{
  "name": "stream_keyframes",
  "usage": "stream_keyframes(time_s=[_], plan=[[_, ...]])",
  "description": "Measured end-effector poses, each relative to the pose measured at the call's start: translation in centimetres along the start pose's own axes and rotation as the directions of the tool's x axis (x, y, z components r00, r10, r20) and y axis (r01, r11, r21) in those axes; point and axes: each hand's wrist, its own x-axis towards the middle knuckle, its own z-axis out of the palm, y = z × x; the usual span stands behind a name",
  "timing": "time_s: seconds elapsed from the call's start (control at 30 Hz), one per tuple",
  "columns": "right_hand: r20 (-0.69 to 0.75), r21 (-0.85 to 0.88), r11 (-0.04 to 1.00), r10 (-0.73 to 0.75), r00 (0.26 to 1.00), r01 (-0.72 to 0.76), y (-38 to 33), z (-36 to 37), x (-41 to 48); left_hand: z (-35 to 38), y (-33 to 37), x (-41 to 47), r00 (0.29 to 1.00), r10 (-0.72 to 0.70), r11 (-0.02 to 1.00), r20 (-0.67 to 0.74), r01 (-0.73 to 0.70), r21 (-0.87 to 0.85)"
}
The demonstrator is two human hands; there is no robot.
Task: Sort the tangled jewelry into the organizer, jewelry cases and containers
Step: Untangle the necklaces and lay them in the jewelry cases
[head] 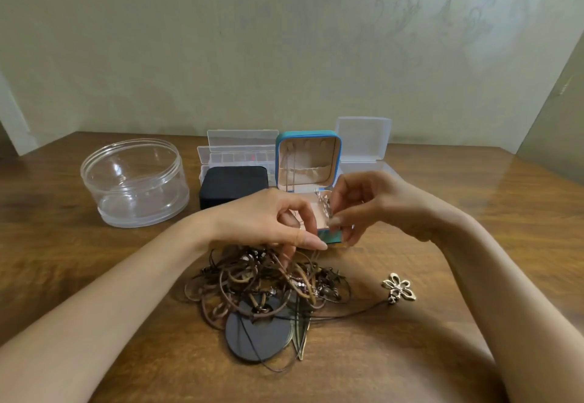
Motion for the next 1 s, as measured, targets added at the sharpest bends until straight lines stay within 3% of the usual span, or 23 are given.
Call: stream_keyframes(time_s=[0.1, 0.3, 0.43, 0.6, 0.77, 0.83, 1.0], plan=[[-0.079, 0.112, 0.992, -0.047, 0.996, 0.056, -0.2, 0.0, 0.0, -0.3, 0.0, -0.1, 0.999, 0.0, 1.0, -0.039, -0.001, -0.024], [-0.131, 0.2, 0.97, -0.116, 0.985, 0.141, -0.8, 0.6, 0.0, 0.7, -0.2, 0.6, 0.975, 0.1, 0.989, -0.196, -0.077, 0.123], [-0.241, 0.254, 0.929, -0.207, 0.948, 0.268, -0.9, 1.0, 0.2, 1.3, -0.1, 0.7, 0.949, 0.212, 0.977, -0.232, -0.211, 0.029], [-0.385, 0.555, 0.677, -0.306, 0.871, 0.483, -1.0, -1.0, -0.1, 0.8, -0.4, 0.9, 0.943, 0.256, 0.964, -0.213, -0.265, -0.017], [-0.388, 0.684, 0.537, -0.305, 0.87, 0.494, -0.8, -1.3, 0.0, 0.6, -0.5, 0.9, 0.922, 0.294, 0.946, -0.251, -0.318, -0.058], [-0.374, 0.703, 0.553, -0.248, 0.894, 0.447, -1.0, -1.1, 0.0, 0.5, -0.1, 0.7, 0.91, 0.293, 0.928, -0.292, -0.344, -0.142], [-0.362, 0.556, 0.757, -0.152, 0.92, 0.343, -0.9, -0.8, -0.1, 0.4, 0.5, 0.5, 0.902, 0.213, 0.908, -0.376, -0.324, -0.264]])
